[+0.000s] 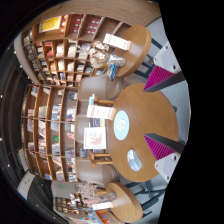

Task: Arrange mouse

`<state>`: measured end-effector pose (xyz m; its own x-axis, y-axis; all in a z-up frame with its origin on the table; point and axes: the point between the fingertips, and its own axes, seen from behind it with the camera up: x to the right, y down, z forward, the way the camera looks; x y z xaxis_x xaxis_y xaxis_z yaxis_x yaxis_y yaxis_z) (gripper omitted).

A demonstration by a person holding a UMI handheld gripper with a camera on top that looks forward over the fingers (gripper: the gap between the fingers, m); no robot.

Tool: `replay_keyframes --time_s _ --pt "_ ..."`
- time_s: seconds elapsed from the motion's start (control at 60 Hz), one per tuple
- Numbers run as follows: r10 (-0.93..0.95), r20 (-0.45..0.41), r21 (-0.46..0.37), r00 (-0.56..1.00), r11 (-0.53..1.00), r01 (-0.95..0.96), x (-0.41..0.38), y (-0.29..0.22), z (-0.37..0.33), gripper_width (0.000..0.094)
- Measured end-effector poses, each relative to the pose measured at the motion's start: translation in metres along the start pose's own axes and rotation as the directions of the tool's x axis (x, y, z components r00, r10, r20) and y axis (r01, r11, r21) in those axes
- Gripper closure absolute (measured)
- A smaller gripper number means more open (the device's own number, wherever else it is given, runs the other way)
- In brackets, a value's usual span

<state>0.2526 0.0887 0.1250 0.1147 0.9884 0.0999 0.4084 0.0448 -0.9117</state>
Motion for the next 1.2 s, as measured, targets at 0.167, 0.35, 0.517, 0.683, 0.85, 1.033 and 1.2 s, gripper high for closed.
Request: replay_keyframes --time_s 0.167,0.35,0.517,0.683,0.85,1.033,1.2 --pt "-0.016 0.051 -0.021 0.999 1.000 0.017 -0.053 0.000 -0.010 0.0080" --pt "-0.010 0.119 -0.044 0.993 0.999 0.015 -0.125 0.010 -0.001 0.0081" --pt "-0.047 0.179 -0.043 0.983 0.998 0.056 -0.186 0.015 -0.005 0.0081" --pt "-0.062 0.221 -0.027 0.973 0.997 0.070 -0.236 0.019 -0.001 0.0082" --pt "-0.020 0.212 -0.062 0.977 0.997 0.033 -0.263 0.026 0.029 0.0082" --pt "0.029 0.192 -0.093 0.981 0.996 -0.011 -0.276 0.026 0.077 0.0082" --pt "0.027 0.158 -0.115 0.987 0.993 -0.009 -0.276 0.025 0.120 0.0080"
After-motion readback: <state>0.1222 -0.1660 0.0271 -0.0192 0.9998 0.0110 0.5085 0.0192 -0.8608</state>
